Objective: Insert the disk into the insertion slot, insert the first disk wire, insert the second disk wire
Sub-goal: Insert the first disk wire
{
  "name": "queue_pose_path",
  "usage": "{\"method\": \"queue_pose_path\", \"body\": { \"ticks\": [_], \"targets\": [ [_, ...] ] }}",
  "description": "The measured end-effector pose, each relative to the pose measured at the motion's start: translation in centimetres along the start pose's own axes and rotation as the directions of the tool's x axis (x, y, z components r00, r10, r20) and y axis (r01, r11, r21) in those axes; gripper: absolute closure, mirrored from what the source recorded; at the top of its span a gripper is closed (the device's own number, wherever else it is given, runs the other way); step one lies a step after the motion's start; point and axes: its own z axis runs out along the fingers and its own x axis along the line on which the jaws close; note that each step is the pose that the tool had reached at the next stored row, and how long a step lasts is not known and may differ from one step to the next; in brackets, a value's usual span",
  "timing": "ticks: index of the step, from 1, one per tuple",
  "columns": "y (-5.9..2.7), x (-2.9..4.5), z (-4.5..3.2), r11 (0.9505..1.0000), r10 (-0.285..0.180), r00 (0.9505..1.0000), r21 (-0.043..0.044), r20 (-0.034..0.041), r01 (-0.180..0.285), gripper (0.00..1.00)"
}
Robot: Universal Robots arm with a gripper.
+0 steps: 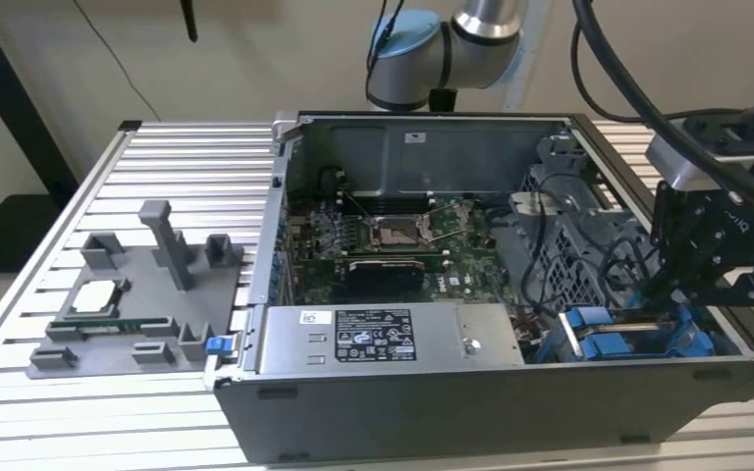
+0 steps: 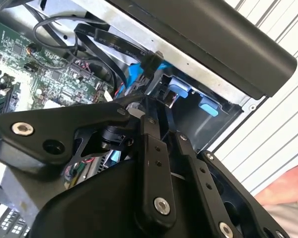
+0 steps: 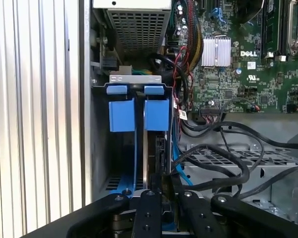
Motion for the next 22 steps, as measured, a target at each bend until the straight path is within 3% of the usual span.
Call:
{"method": "queue_pose_path", "body": {
  "ticks": [11, 19, 22],
  "targets": [
    [0.06, 0.03, 0.45, 1.0, 0.0, 1.0, 0.0, -0.0007, 0.0, 1.0],
    [0.06, 0.03, 0.54, 1.0, -0.003, 1.0, -0.0001, 0.0022, 0.003, 1.0],
    [0.04, 0.04, 0.63, 1.0, -0.007, 1.0, -0.0003, 0.0067, 0.007, 1.0]
  ]
}}
